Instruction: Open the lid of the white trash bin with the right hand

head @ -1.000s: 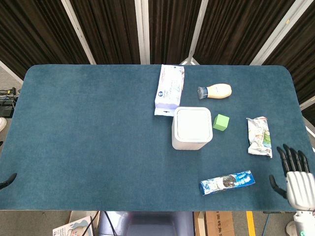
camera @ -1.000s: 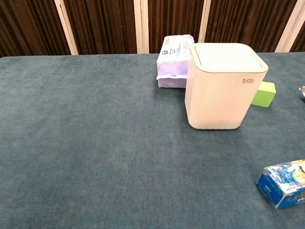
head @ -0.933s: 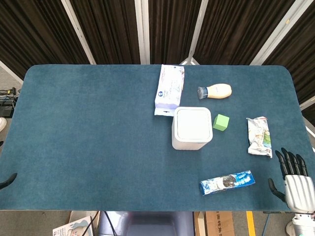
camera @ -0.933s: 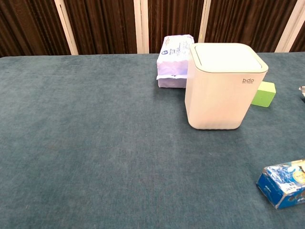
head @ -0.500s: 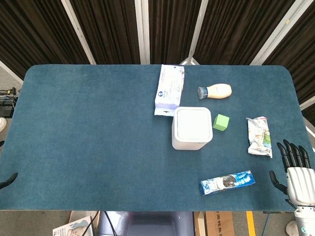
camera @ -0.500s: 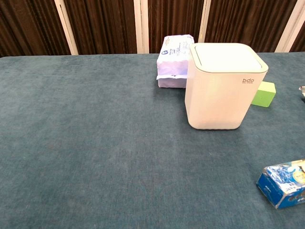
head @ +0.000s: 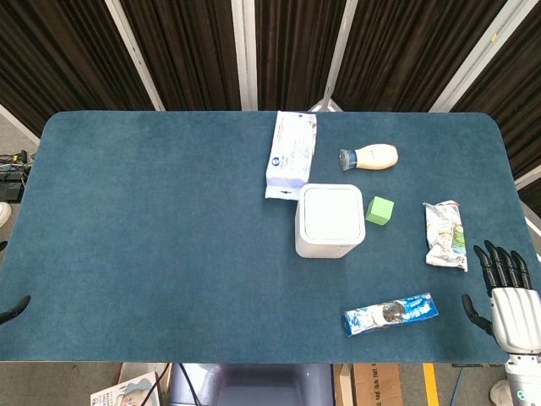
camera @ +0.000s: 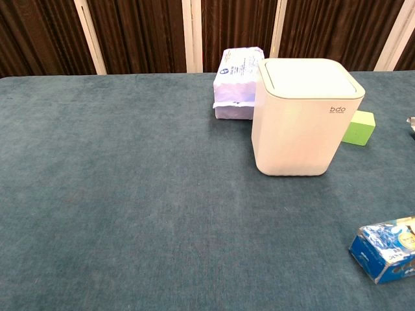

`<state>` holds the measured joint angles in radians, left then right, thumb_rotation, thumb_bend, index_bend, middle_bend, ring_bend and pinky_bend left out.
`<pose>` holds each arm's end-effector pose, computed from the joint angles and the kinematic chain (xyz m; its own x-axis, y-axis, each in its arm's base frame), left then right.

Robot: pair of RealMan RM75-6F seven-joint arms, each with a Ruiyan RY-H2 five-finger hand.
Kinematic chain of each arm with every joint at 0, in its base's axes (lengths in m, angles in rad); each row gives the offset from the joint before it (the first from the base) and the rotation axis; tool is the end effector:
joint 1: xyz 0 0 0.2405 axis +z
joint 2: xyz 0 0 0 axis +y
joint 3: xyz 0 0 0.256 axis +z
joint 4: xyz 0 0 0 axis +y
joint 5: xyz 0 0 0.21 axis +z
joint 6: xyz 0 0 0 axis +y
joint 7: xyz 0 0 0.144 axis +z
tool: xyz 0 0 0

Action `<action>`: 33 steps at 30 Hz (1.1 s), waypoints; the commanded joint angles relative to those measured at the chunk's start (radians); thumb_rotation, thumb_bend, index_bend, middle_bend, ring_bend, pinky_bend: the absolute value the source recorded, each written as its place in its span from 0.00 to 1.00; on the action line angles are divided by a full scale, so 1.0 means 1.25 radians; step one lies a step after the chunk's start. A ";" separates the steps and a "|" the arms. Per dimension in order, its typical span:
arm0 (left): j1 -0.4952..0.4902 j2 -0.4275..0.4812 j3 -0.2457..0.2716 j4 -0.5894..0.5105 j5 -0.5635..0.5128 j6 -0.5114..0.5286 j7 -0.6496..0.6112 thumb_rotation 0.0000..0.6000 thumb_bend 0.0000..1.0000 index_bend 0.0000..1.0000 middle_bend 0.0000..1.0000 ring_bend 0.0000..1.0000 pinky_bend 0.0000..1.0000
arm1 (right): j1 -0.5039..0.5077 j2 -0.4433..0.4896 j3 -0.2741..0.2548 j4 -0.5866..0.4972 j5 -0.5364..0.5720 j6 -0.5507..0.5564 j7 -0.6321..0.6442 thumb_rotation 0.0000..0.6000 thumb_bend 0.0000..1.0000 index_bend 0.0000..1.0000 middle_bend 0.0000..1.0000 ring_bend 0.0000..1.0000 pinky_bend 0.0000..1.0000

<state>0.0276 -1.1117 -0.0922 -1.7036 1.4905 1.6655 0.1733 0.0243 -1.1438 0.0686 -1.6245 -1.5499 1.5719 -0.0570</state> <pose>-0.3014 0.1521 0.1841 0.4836 -0.1571 0.8611 0.8747 0.1228 -0.4689 -0.3041 -0.1654 0.1617 0.4144 0.0785 0.9067 -0.9095 -0.0010 0.4157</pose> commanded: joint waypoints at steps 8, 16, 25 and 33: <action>-0.002 -0.006 0.002 -0.004 0.006 0.001 0.014 1.00 0.07 0.16 0.06 0.00 0.00 | 0.068 0.044 0.025 -0.107 -0.030 -0.069 -0.079 1.00 0.37 0.02 0.45 0.48 0.56; -0.003 -0.008 -0.001 -0.002 -0.001 0.000 0.014 1.00 0.07 0.16 0.06 0.00 0.00 | 0.189 0.099 0.068 -0.227 0.031 -0.255 -0.127 1.00 0.58 0.07 0.67 0.68 0.74; -0.006 -0.012 -0.002 -0.002 -0.005 -0.006 0.022 1.00 0.07 0.16 0.06 0.00 0.00 | 0.287 0.074 0.113 -0.267 0.166 -0.368 -0.258 1.00 0.89 0.09 0.80 0.77 0.77; -0.006 -0.011 -0.002 -0.001 -0.006 -0.005 0.022 1.00 0.07 0.16 0.06 0.00 0.00 | 0.332 0.043 0.113 -0.285 0.240 -0.397 -0.349 1.00 0.90 0.09 0.80 0.77 0.77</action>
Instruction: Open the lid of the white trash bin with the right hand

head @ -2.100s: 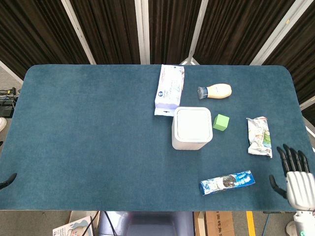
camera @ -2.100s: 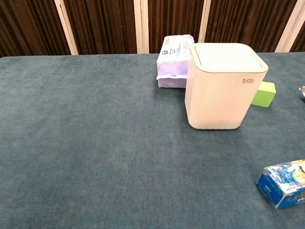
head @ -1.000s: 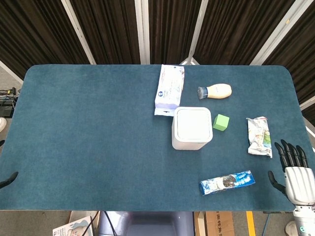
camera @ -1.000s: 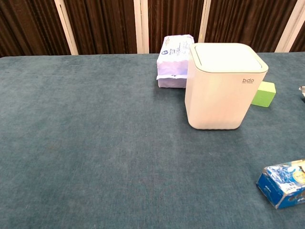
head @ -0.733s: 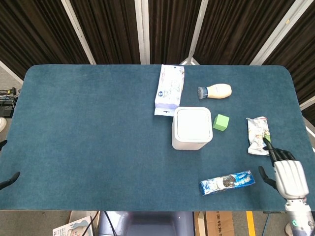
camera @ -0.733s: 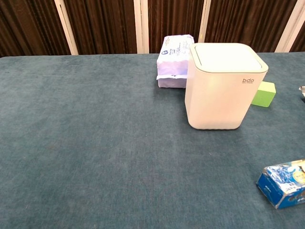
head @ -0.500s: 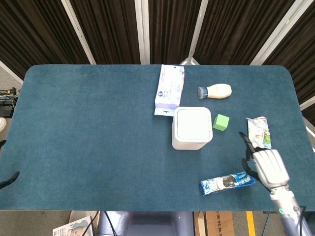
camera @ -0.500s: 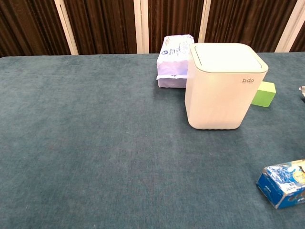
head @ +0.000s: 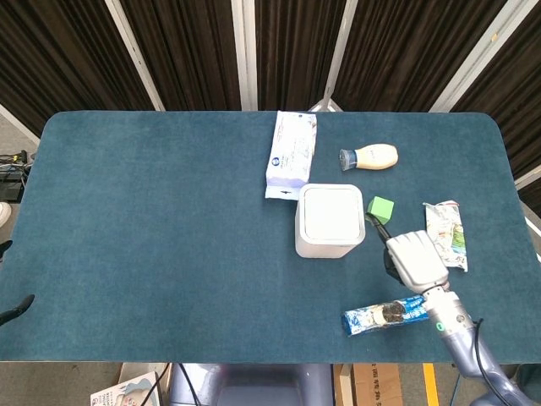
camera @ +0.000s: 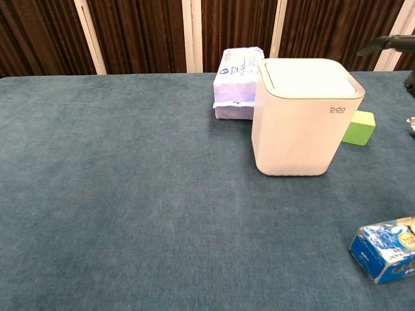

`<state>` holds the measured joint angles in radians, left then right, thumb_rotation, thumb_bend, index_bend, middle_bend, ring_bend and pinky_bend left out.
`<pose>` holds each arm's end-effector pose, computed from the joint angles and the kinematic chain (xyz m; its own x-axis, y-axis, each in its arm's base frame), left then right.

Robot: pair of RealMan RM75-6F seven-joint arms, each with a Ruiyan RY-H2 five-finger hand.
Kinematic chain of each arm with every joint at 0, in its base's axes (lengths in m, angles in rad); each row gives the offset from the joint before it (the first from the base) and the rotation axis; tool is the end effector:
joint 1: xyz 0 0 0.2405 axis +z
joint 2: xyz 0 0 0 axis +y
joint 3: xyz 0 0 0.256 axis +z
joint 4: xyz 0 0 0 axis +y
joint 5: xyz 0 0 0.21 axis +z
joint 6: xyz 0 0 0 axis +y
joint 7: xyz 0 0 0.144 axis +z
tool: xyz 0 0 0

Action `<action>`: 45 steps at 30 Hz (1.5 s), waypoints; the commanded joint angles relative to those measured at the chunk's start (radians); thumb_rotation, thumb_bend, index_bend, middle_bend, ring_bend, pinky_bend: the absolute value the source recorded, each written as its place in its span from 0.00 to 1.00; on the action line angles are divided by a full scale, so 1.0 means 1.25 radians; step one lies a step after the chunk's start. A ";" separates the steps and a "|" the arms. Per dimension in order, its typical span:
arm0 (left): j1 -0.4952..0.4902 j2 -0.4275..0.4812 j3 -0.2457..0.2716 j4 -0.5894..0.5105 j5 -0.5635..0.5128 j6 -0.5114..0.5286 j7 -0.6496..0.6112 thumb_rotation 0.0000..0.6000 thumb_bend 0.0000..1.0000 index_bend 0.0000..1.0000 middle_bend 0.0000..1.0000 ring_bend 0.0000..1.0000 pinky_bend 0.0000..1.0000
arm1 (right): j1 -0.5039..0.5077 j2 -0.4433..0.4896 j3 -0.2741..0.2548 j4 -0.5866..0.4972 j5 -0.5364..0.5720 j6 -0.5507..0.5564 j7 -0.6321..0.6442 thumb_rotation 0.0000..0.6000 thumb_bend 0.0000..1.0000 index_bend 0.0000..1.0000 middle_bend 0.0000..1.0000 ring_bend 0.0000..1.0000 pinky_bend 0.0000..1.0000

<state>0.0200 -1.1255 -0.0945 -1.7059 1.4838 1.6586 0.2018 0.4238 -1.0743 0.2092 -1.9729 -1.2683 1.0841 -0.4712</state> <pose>-0.3001 0.1549 0.1796 0.4936 -0.1519 0.8563 0.8690 0.1259 -0.4786 -0.1780 -0.2722 0.1173 0.5305 -0.1400 0.8360 -0.8268 -0.3030 0.4739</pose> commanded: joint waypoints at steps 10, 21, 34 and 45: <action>-0.001 -0.003 -0.001 0.001 -0.002 0.000 0.002 1.00 0.07 0.16 0.06 0.00 0.00 | 0.025 -0.033 -0.021 -0.011 0.010 0.010 -0.044 1.00 0.90 0.11 0.80 0.77 0.77; -0.001 -0.006 -0.003 0.001 -0.004 0.003 0.005 1.00 0.07 0.16 0.06 0.00 0.00 | 0.023 -0.030 -0.046 -0.033 -0.029 0.030 -0.045 1.00 0.90 0.16 0.80 0.77 0.77; 0.000 -0.006 -0.004 0.001 -0.006 0.006 0.003 1.00 0.07 0.16 0.06 0.00 0.00 | 0.037 -0.038 -0.060 -0.027 0.000 0.023 -0.066 1.00 0.90 0.19 0.80 0.77 0.77; 0.001 -0.006 -0.004 0.002 -0.005 0.008 0.002 1.00 0.07 0.16 0.06 0.00 0.00 | 0.045 -0.038 -0.066 -0.028 0.011 0.025 -0.076 1.00 0.90 0.32 0.80 0.77 0.77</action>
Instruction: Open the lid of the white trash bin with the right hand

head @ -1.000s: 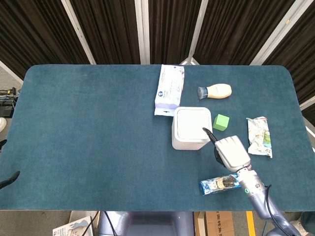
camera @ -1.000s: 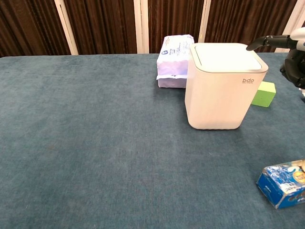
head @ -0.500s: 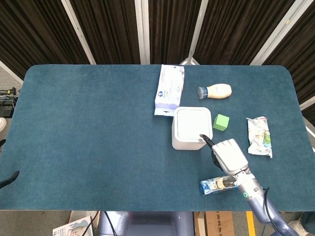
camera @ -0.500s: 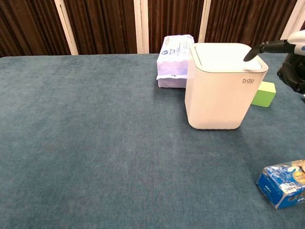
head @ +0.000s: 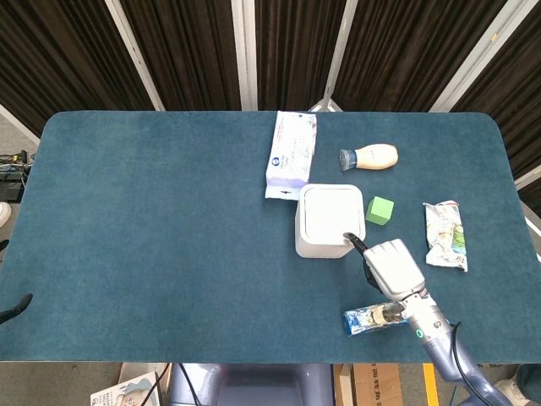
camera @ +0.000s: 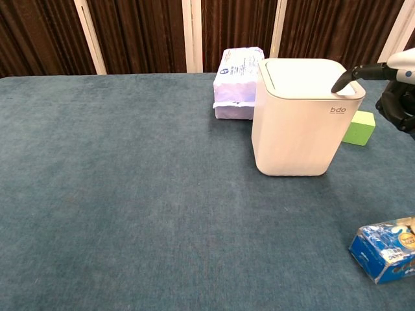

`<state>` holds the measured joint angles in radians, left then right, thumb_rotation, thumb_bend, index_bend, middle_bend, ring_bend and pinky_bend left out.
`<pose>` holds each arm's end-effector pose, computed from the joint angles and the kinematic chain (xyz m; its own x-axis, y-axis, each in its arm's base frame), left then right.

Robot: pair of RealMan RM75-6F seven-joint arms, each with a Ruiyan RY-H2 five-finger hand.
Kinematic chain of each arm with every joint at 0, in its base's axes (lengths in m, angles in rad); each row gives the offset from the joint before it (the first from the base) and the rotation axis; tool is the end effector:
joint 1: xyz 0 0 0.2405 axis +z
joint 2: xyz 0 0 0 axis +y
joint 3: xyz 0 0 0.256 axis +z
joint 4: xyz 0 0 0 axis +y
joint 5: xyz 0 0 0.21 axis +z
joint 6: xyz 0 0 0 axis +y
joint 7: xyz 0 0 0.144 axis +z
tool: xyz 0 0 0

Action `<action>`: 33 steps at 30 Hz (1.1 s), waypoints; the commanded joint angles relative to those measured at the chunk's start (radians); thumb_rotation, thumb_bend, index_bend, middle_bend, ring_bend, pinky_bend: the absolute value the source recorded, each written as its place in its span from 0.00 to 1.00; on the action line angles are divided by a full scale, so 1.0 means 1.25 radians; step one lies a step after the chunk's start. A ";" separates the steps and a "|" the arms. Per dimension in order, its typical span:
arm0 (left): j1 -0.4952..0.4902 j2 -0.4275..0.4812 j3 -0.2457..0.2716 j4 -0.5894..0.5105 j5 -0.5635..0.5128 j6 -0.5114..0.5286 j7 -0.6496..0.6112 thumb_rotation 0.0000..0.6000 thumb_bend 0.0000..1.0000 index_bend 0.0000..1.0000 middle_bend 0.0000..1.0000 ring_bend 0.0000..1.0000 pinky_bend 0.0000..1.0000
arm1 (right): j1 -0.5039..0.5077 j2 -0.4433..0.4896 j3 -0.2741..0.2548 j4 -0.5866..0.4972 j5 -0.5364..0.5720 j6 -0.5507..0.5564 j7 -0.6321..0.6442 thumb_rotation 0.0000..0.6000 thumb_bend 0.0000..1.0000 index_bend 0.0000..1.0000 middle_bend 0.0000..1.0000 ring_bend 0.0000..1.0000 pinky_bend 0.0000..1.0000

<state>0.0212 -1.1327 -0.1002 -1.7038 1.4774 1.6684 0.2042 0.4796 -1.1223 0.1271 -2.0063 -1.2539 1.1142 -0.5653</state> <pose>-0.3003 0.1553 0.1800 0.4921 -0.1647 0.8548 0.8697 0.1360 -0.4744 -0.1650 -0.2610 0.0945 0.5685 -0.1646 0.8060 -0.7952 -0.3608 0.4872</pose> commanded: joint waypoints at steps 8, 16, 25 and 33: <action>0.000 0.000 0.000 -0.001 -0.002 0.000 0.001 1.00 0.07 0.16 0.06 0.00 0.00 | -0.011 -0.006 0.004 -0.006 -0.030 0.044 0.036 1.00 0.81 0.08 0.61 0.64 0.73; 0.000 0.000 -0.001 0.000 -0.002 -0.001 0.001 1.00 0.07 0.16 0.06 0.00 0.00 | -0.087 0.016 -0.004 0.008 -0.098 0.161 0.159 1.00 0.32 0.02 0.10 0.14 0.21; 0.000 -0.002 0.002 -0.003 0.006 0.003 0.005 1.00 0.07 0.16 0.06 0.00 0.00 | -0.193 0.013 -0.064 0.143 -0.170 0.278 0.265 1.00 0.27 0.00 0.06 0.09 0.14; 0.000 -0.003 0.003 -0.003 0.005 0.002 0.007 1.00 0.07 0.16 0.06 0.00 0.00 | -0.270 -0.067 -0.102 0.324 -0.226 0.376 0.359 1.00 0.27 0.00 0.06 0.09 0.12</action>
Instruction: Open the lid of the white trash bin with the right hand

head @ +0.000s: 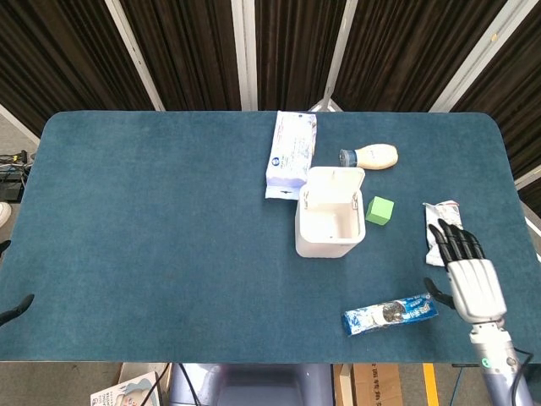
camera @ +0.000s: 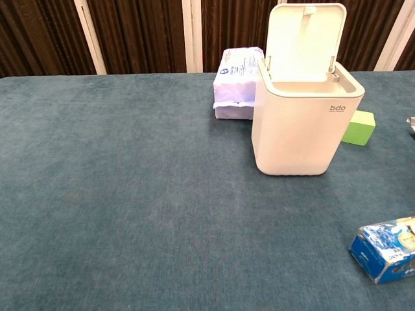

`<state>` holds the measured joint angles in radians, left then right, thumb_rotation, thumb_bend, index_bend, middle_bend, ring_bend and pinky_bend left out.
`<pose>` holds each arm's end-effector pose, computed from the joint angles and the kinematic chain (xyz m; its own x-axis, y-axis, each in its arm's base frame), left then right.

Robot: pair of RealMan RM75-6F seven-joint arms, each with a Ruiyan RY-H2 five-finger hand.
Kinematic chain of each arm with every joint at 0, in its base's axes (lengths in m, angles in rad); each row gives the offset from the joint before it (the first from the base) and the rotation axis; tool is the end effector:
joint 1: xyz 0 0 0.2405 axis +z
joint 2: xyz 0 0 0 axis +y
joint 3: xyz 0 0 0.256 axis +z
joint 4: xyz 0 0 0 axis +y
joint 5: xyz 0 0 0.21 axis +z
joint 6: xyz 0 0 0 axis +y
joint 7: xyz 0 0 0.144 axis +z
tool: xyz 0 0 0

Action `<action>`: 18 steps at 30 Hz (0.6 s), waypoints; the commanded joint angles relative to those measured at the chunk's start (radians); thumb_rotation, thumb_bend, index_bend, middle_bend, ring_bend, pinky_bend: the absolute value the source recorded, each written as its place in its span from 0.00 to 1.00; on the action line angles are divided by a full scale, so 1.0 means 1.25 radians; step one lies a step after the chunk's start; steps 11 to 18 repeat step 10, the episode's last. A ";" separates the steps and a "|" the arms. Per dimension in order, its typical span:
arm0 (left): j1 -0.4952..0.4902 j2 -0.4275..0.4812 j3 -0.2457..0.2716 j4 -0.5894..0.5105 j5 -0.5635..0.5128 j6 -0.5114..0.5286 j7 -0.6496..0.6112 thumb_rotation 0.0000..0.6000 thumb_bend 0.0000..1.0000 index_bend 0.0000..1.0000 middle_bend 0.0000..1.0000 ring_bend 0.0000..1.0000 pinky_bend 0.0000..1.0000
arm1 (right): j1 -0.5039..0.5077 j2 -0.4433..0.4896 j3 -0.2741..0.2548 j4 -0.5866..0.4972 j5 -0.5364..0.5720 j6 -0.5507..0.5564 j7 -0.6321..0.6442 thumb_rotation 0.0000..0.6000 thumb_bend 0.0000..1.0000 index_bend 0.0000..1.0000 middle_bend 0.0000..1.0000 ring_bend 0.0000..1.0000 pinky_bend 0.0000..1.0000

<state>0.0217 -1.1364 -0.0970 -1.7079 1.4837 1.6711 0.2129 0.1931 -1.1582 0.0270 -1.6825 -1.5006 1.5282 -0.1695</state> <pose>-0.2987 0.1545 0.1783 0.4928 -0.1643 0.8545 0.8695 0.1318 -0.4761 -0.2723 -0.2054 0.1433 0.4470 0.0601 0.8925 -0.8859 -0.1085 0.4510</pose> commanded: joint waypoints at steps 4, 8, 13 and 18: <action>0.001 0.001 0.000 0.000 0.001 0.002 -0.003 1.00 0.07 0.16 0.06 0.00 0.00 | -0.060 -0.053 -0.022 0.102 -0.030 0.064 0.053 1.00 0.27 0.00 0.06 0.08 0.11; 0.000 0.001 0.000 0.001 0.000 0.001 -0.004 1.00 0.07 0.16 0.06 0.00 0.00 | -0.068 -0.059 -0.014 0.116 -0.032 0.077 0.055 1.00 0.27 0.00 0.06 0.08 0.11; 0.000 0.001 0.000 0.002 0.001 0.000 -0.003 1.00 0.07 0.16 0.06 0.00 0.00 | -0.071 -0.058 -0.012 0.118 -0.035 0.079 0.056 1.00 0.27 0.00 0.06 0.08 0.11; 0.000 0.001 0.000 0.002 0.001 0.000 -0.003 1.00 0.07 0.16 0.06 0.00 0.00 | -0.071 -0.058 -0.012 0.118 -0.035 0.079 0.056 1.00 0.27 0.00 0.06 0.08 0.11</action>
